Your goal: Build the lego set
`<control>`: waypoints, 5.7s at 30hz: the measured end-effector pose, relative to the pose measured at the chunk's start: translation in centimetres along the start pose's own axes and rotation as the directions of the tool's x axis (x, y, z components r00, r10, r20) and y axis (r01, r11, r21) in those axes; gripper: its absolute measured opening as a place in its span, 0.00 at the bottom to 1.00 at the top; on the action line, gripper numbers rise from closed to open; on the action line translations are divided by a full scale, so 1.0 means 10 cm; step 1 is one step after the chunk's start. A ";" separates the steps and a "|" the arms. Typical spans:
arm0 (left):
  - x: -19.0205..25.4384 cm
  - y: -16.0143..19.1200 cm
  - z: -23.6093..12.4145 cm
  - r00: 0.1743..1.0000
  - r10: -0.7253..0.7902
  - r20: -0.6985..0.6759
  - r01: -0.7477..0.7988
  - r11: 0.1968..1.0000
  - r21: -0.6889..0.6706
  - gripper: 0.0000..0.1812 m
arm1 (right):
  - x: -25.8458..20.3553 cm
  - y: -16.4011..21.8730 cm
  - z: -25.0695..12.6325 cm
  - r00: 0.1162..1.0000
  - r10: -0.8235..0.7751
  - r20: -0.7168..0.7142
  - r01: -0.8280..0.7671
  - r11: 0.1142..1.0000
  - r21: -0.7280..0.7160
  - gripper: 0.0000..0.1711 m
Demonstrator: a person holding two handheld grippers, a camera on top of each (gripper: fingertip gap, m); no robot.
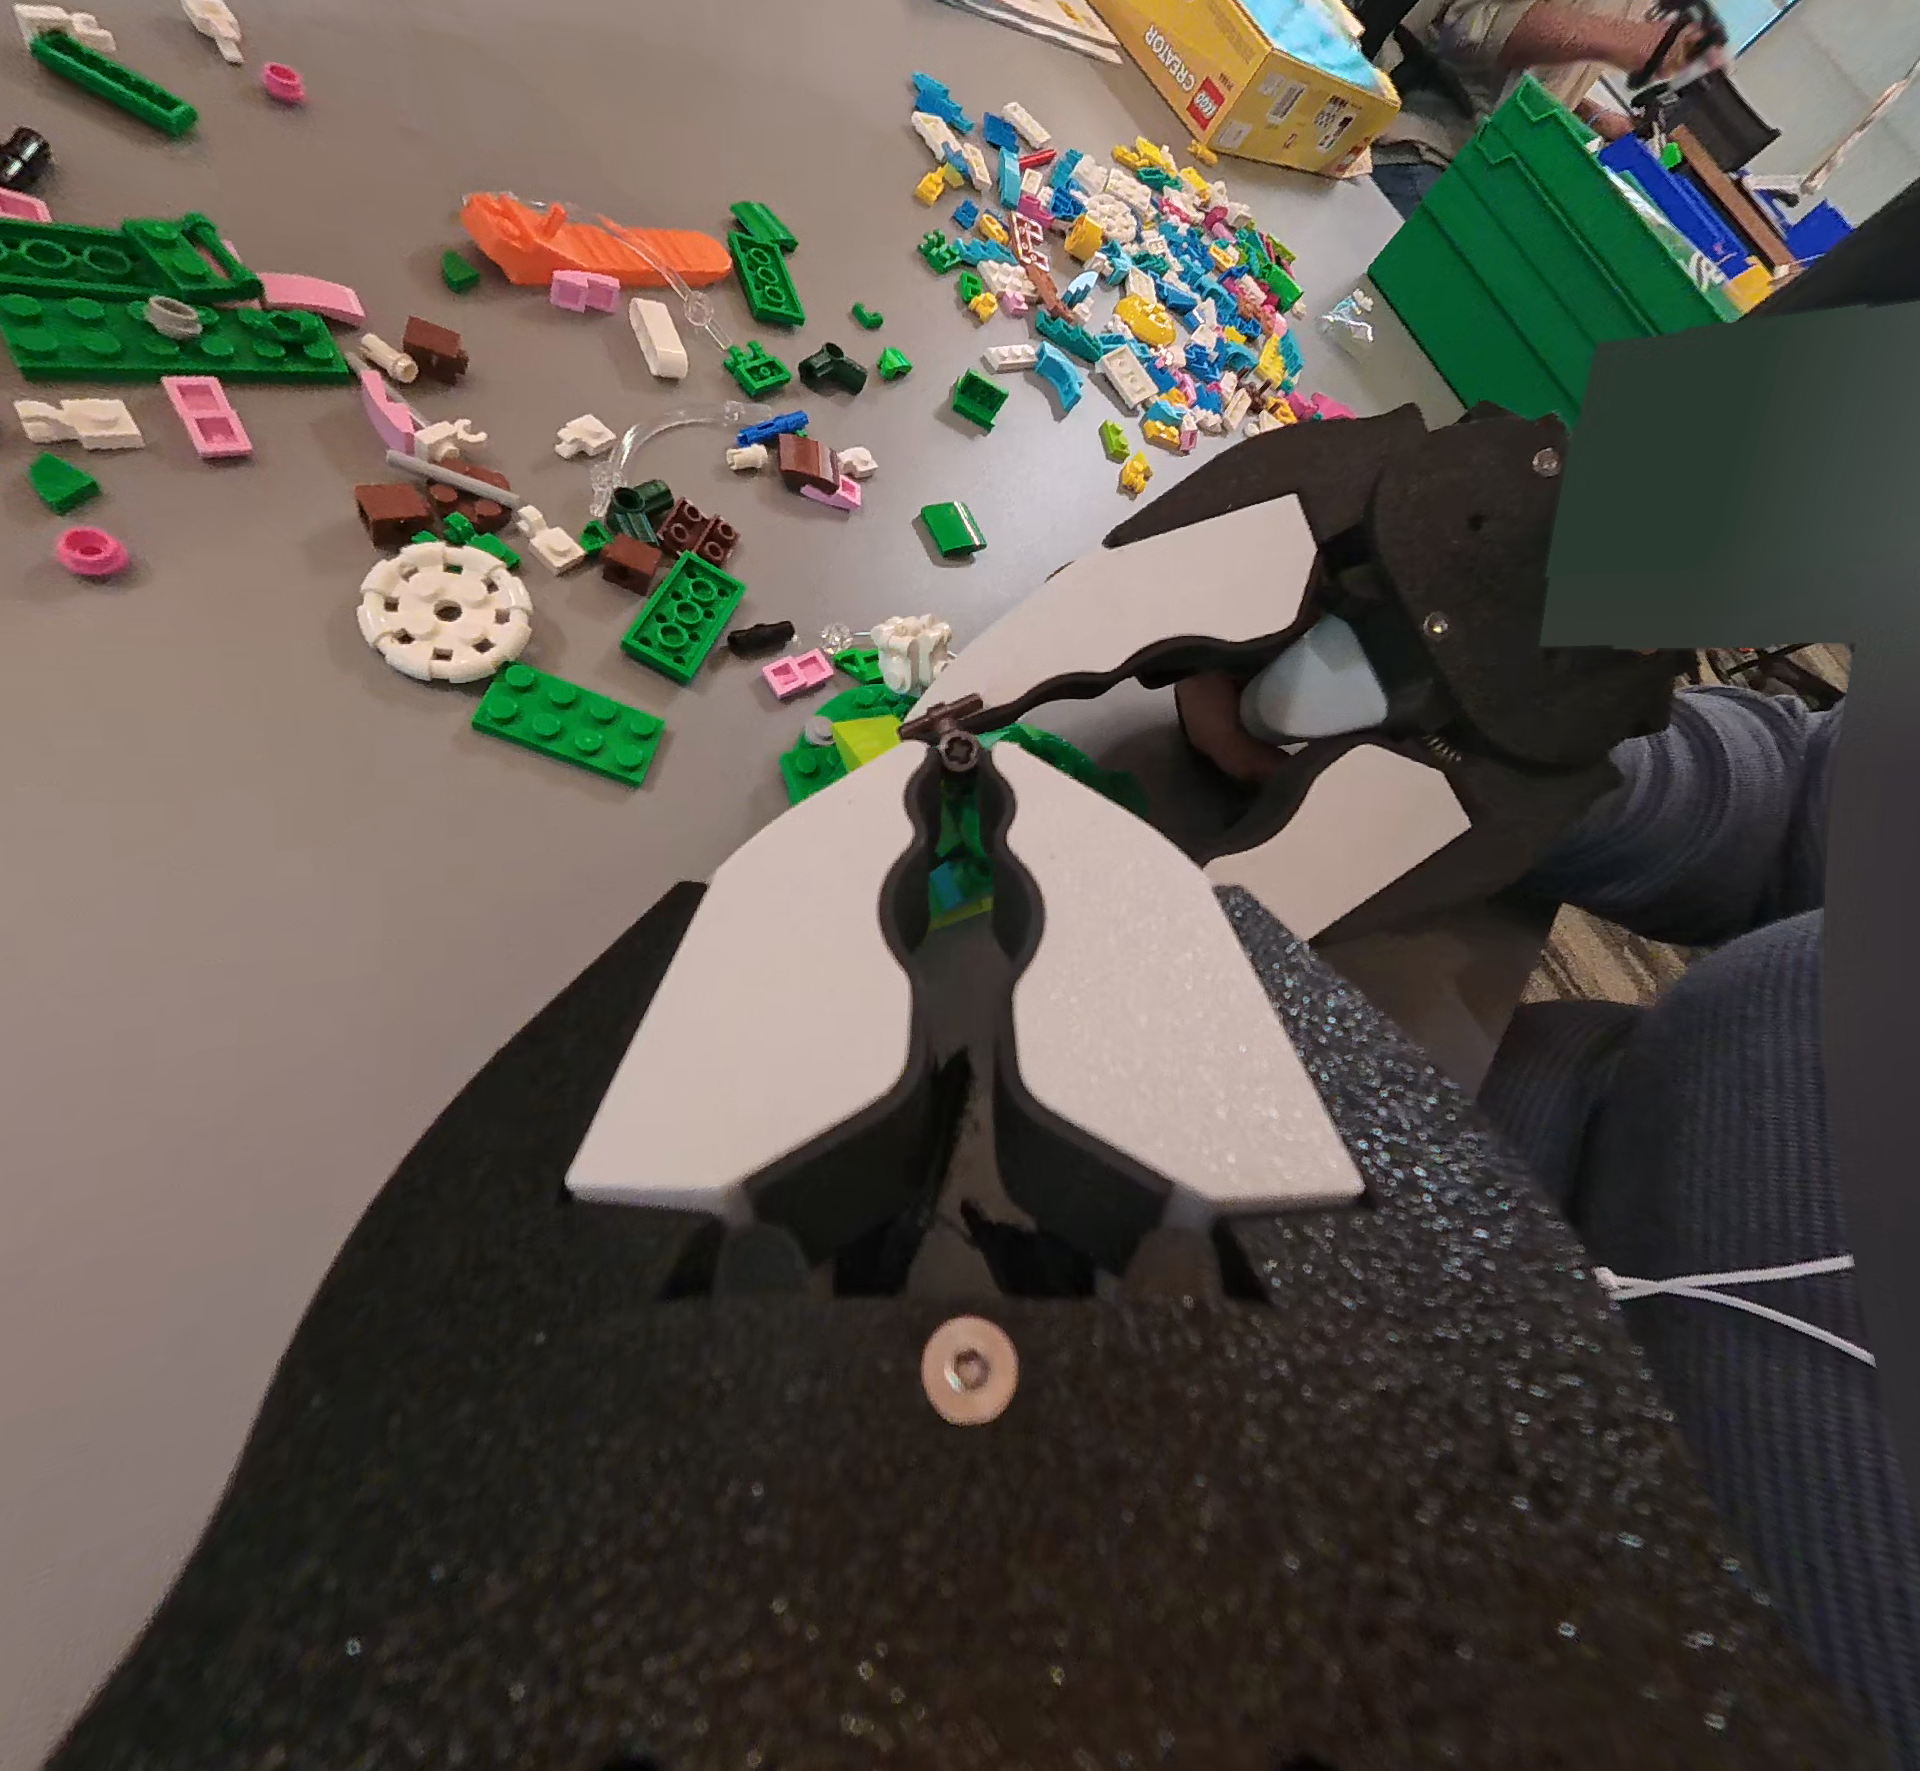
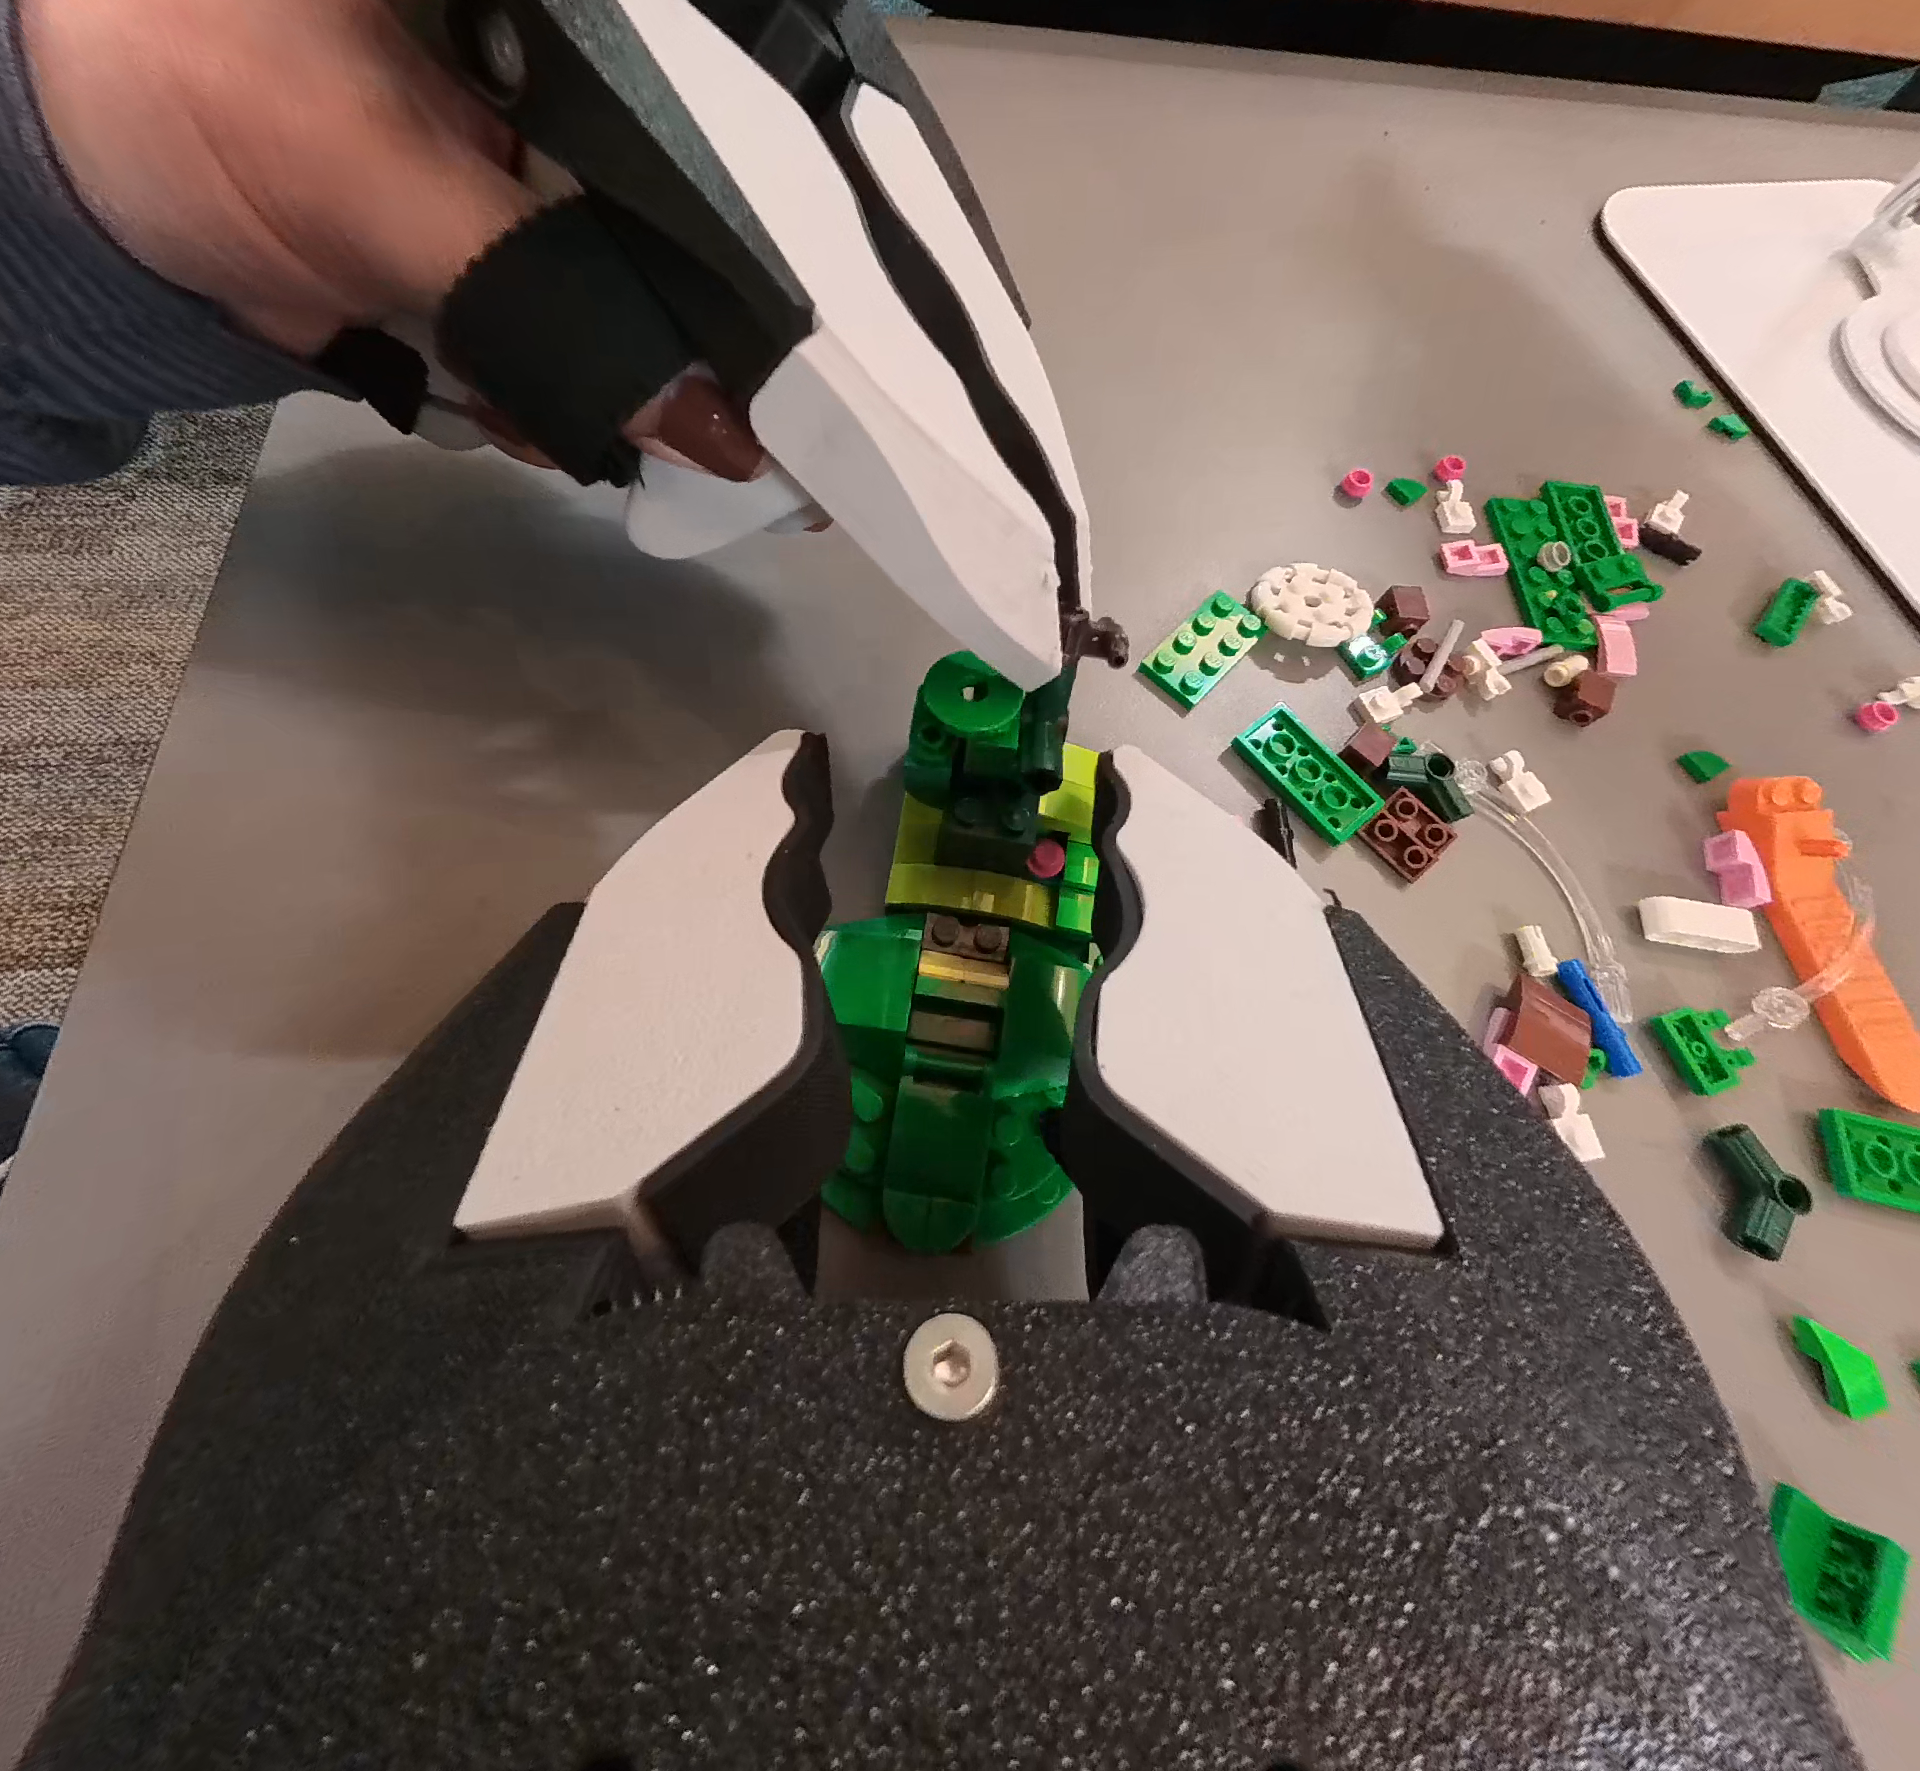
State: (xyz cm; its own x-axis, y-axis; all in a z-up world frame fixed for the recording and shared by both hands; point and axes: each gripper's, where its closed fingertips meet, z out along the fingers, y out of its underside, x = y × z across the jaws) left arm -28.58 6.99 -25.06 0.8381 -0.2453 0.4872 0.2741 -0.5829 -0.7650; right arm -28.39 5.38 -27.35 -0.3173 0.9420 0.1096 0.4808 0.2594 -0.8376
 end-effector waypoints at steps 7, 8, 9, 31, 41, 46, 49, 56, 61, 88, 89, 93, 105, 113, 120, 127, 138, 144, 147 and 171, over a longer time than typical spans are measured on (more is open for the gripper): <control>-0.02 0.02 0.00 1.000 0.003 0.016 -0.003 1.000 -0.009 0.03 | 0.01 -0.03 -0.07 0.999 -0.034 -0.031 0.034 0.999 0.011 0.28; -0.02 0.02 0.01 1.000 0.002 0.017 -0.002 1.000 -0.012 0.03 | 0.01 -0.03 -0.08 0.999 -0.038 -0.035 0.038 0.999 0.018 0.28; -0.02 0.03 0.01 1.000 0.003 0.019 -0.003 1.000 -0.014 0.03 | 0.01 -0.03 -0.08 0.998 -0.049 -0.042 0.050 0.999 0.021 0.27; -0.03 0.05 0.00 1.000 -0.019 -0.002 0.019 1.000 -0.012 0.04 | -0.15 -0.11 -0.08 0.916 -0.382 -0.124 0.392 0.918 0.065 0.13; -0.02 0.05 0.00 1.000 -0.022 -0.008 0.022 1.000 -0.011 0.04 | -0.12 -0.11 -0.09 0.911 -0.390 -0.137 0.397 0.917 0.032 0.07; -0.02 0.06 0.00 1.000 -0.024 -0.004 0.024 1.000 -0.007 0.03 | -0.10 -0.13 -0.09 0.924 -0.352 -0.150 0.360 0.932 0.033 0.04; -0.04 0.07 0.01 1.000 -0.026 0.003 0.026 1.000 -0.003 0.04 | -0.06 -0.13 -0.09 0.937 -0.312 -0.160 0.319 0.947 0.021 0.01; -0.04 0.08 0.01 1.000 -0.030 -0.003 0.030 1.000 0.007 0.04 | -0.06 -0.13 -0.08 0.946 -0.291 -0.144 0.296 0.955 0.009 0.01; -0.04 0.08 0.00 0.999 -0.041 -0.036 0.041 0.999 0.023 0.04 | -0.08 -0.13 -0.07 0.925 -0.345 -0.159 0.347 0.938 -0.011 0.01; 0.30 0.21 -0.16 0.808 0.588 0.041 -0.588 0.809 0.005 0.19 | -0.05 -0.14 -0.21 0.992 -0.108 0.068 0.098 0.985 0.139 0.27; 0.33 0.22 -0.15 0.761 0.646 0.056 -0.646 0.763 -0.009 0.19 | -0.04 -0.14 -0.22 0.992 -0.092 0.084 0.079 0.986 0.144 0.28; 0.30 0.26 -0.11 0.648 0.755 0.103 -0.749 0.656 -0.095 0.22 | 0.08 -0.18 -0.33 0.995 -0.014 0.100 -0.004 0.983 0.184 0.27; 0.28 0.39 0.01 0.680 0.730 0.065 -0.720 0.682 -0.125 0.35 | 0.03 -0.01 -0.27 0.990 -0.028 0.139 0.017 0.997 0.078 0.27; 0.30 0.10 -0.26 0.808 0.581 0.095 -0.587 0.807 0.058 0.38 | 0.14 0.27 -0.43 0.992 0.059 0.115 -0.048 0.994 -0.097 0.28; 0.21 0.14 -0.34 0.875 0.476 0.093 -0.483 0.873 0.076 0.32 | 0.02 0.43 -0.40 0.980 0.117 0.163 -0.085 0.978 -0.191 0.28; 0.08 0.24 -0.27 0.922 0.373 0.106 -0.378 0.925 0.037 0.27 | -0.43 0.27 -0.34 0.929 0.106 0.354 -0.050 0.985 -0.163 0.27; -0.03 0.14 -0.21 0.866 0.452 0.215 -0.460 0.888 -0.014 0.15 | 0.00 -0.14 -0.26 0.897 0.047 0.440 -0.033 0.999 -0.039 0.28; -0.03 0.13 -0.13 0.865 0.463 0.190 -0.462 0.885 -0.055 0.11 | 0.02 -0.32 -0.19 0.700 0.146 0.699 -0.091 0.989 -0.116 0.33; -0.05 0.13 -0.14 0.866 0.465 0.186 -0.462 0.885 -0.058 0.08 | 0.07 -0.38 -0.16 0.595 0.243 0.766 -0.142 0.970 -0.198 0.34; -0.49 -0.76 -0.77 0.910 0.185 0.371 -0.375 0.750 0.545 0.24 | 0.19 -0.26 -0.60 0.951 0.029 0.307 -0.087 0.980 0.177 0.32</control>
State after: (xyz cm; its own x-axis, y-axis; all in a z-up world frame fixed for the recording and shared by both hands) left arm -38.43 6.67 -18.35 0.9884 -0.0432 0.1454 0.1484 0.0775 -0.9859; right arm -25.30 7.74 -21.75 -0.5385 0.8384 -0.0847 0.3545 0.1342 -0.9254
